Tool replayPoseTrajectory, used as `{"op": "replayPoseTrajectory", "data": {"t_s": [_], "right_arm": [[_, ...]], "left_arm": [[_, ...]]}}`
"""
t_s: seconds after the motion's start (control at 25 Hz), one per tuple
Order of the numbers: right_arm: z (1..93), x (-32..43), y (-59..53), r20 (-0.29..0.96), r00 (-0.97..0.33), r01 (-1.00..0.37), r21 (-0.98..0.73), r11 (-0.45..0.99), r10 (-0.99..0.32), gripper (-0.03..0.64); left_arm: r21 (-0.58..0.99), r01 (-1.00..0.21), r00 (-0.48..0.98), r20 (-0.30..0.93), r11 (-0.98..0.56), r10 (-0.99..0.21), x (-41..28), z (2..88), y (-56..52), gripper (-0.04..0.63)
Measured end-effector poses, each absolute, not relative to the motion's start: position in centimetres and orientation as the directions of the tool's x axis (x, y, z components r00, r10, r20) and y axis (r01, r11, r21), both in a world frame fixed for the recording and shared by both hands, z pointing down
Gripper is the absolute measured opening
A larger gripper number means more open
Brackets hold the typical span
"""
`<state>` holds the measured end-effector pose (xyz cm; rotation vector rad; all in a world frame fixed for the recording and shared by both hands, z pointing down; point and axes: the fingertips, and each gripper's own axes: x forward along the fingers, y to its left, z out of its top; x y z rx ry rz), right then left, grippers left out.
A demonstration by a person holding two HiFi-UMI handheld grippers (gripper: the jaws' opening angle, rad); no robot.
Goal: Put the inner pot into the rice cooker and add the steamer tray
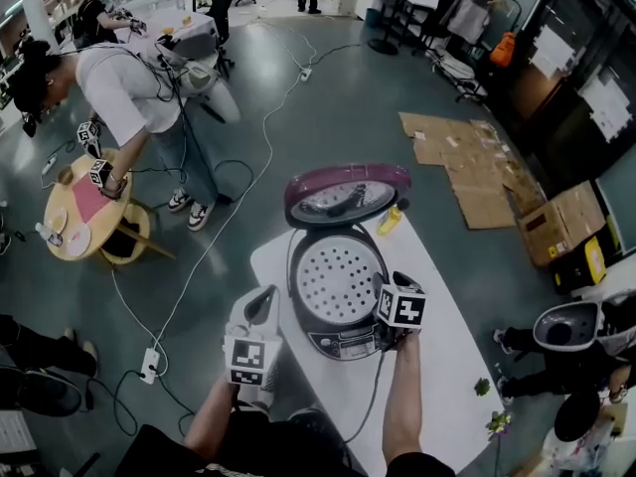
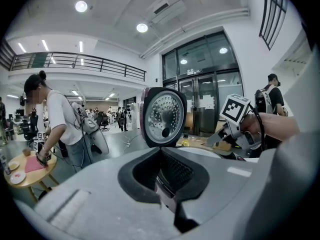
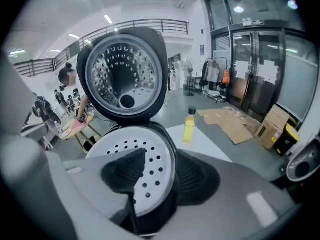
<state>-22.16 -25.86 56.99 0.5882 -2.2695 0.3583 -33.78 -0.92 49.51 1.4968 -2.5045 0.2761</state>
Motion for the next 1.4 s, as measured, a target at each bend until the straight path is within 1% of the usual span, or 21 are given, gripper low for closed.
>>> {"op": "replayPoseTrajectory", "data": {"t_s": [0.16, 0.4, 0.76, 0.92, 1.08, 1.2, 1.32, 1.4], "right_arm": [[54.5, -21.8, -24.8, 0.691, -0.645, -0.512, -0.072, 0.856, -0.328, 0.193], [50.0, -20.5, -22.3, 0.581, -0.714, -0.534, -0.089, 0.841, -0.392, 0.193], [44.6, -16.5, -18.1, 0.370, -0.778, -0.571, -0.078, 0.817, -0.508, 0.193], [42.9, -13.5, -15.9, 0.275, -0.768, -0.612, -0.051, 0.789, -0.578, 0.192], [42.5, -10.4, -13.6, 0.219, -0.743, -0.655, -0.045, 0.754, -0.632, 0.190], [42.8, -8.5, -11.6, 0.181, -0.724, -0.683, -0.048, 0.729, -0.666, 0.164], [43.0, -6.6, -9.8, 0.140, -0.689, -0.718, -0.004, 0.696, -0.711, 0.143], [43.3, -5.3, -8.8, 0.123, -0.663, -0.742, 0.017, 0.670, -0.738, 0.097]], "left_arm": [[-0.060, -0.895, -0.441, 0.249, 0.441, -0.862, -33.5, 48.2, -0.9, 0.011], [-0.076, -0.920, -0.392, 0.200, 0.384, -0.898, -33.2, 45.9, -1.0, 0.011], [-0.101, -0.958, -0.283, 0.150, 0.270, -0.948, -31.3, 43.6, -1.5, 0.011], [-0.102, -0.974, -0.216, 0.137, 0.203, -0.967, -29.7, 43.1, -1.9, 0.011], [-0.103, -0.986, -0.145, 0.131, 0.132, -0.981, -27.6, 42.7, -2.5, 0.011], [-0.098, -0.992, -0.094, 0.127, 0.082, -0.987, -25.9, 42.7, -3.0, 0.011], [-0.094, -0.995, -0.043, 0.128, 0.031, -0.991, -24.0, 42.9, -3.4, 0.011], [-0.090, -0.996, -0.013, 0.131, 0.001, -0.991, -22.8, 43.2, -3.5, 0.011]]}}
